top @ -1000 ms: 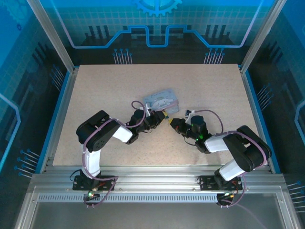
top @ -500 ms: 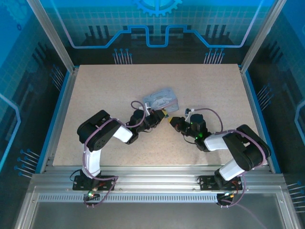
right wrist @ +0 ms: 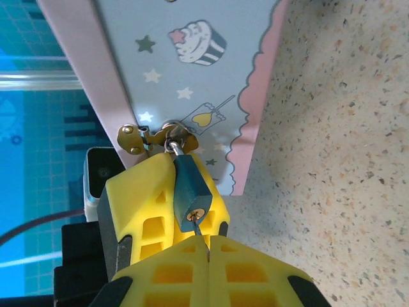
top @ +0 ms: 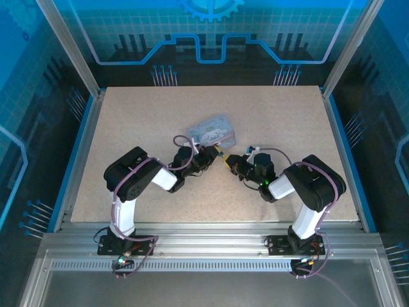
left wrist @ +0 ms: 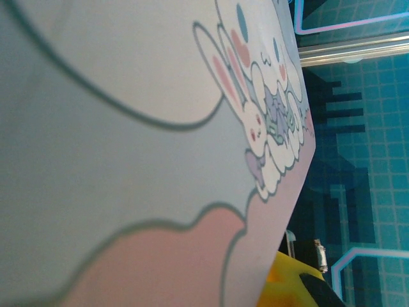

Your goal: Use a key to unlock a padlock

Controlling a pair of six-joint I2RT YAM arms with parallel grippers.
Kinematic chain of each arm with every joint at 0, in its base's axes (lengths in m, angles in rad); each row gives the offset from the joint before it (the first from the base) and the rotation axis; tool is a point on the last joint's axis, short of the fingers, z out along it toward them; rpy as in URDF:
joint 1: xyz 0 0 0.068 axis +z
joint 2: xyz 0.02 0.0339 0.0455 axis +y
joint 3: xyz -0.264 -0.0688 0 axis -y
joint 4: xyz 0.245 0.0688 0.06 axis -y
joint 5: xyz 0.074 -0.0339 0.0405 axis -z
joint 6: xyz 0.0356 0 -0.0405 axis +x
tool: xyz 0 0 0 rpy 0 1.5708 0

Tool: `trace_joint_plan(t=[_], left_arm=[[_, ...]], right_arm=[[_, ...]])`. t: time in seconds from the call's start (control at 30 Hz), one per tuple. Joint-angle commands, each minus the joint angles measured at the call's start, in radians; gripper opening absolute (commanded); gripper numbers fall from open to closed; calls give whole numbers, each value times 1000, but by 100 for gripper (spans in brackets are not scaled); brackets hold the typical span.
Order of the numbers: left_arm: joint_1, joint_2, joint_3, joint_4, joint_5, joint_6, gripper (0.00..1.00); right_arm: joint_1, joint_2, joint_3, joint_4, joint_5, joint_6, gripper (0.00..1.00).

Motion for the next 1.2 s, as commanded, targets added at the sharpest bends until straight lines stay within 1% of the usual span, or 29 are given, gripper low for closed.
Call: trace_joint_plan(t=[0.0,0.1,0.23,0.37,0.4,0.47,0.53,0.57,0.63,0.8,1.17], left_arm=[[-32,-4,13,127,107,-35,0],[-33,-4,16,130,110,-38,0],[-34,-7,24,130,121,-41,0],[-37,-9,28,121,140,-36,0],[-39,-7,30,121,149,-33,0],[-44,-5,39,115,167,-34,0],[-47,-4,48,106,189,-32,0],[-49,-4,50,101,201,-33,0],[-53,-4,53,95,218,-31,0],[-55,-1,44,96,234,-33,0],[-60,0,33,68,247,-28,0]], right_arm=[[-13,43,32,122,13,99,0],[-10,84,49,188,0,108,0],[-12,96,59,145,3,73,0],[-19,140,82,199,-7,126,0],[-20,143,96,188,-15,130,0],[-22,123,131,94,-35,110,0],[-22,87,164,-20,-52,54,0],[-23,76,172,-41,-53,38,0],[-32,65,177,-57,-60,25,0],[-48,72,169,-21,-71,34,0],[-46,41,200,-82,-119,-6,0]])
